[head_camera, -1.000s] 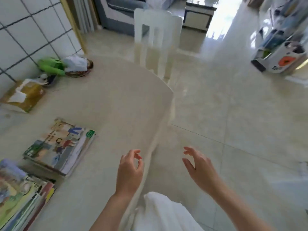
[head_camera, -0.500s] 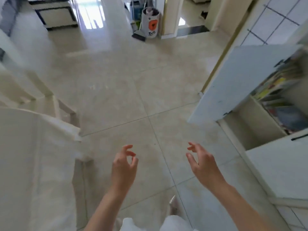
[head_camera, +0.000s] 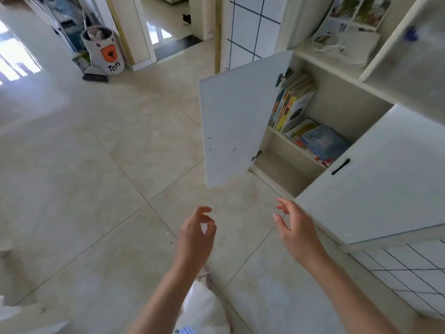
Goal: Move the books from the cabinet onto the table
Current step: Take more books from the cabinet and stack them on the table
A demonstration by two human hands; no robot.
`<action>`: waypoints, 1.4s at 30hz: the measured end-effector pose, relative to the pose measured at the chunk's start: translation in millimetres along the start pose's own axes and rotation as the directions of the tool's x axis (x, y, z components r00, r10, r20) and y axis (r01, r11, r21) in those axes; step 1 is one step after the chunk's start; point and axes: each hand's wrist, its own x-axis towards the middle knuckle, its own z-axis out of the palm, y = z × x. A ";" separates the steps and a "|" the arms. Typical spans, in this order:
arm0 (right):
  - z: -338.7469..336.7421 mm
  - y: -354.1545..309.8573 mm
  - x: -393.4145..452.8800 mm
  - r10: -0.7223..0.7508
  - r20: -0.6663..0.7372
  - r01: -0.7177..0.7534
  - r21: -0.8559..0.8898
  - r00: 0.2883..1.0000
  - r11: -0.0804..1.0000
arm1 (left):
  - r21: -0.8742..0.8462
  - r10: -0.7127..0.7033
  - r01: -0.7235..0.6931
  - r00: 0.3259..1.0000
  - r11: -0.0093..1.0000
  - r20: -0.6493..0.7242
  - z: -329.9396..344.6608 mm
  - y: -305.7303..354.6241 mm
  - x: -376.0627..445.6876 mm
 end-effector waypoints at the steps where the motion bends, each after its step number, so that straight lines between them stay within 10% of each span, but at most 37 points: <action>1: -5.2 5.0 11.3 0.020 -0.013 -0.020 0.005 1.000 1.000 | 0.002 0.017 -0.017 1.000 1.000 0.017 9.3 6.6 13.6; 24: -131.5 123.6 335.6 0.385 -0.146 -0.358 0.183 0.911 0.916 | 0.243 0.202 -0.385 0.812 0.891 0.547 246.6 173.5 362.7; 42: -91.3 305.5 500.1 0.547 -0.126 -0.540 0.084 0.828 0.837 | 0.389 0.371 -0.655 0.718 0.648 0.589 438.2 135.2 487.8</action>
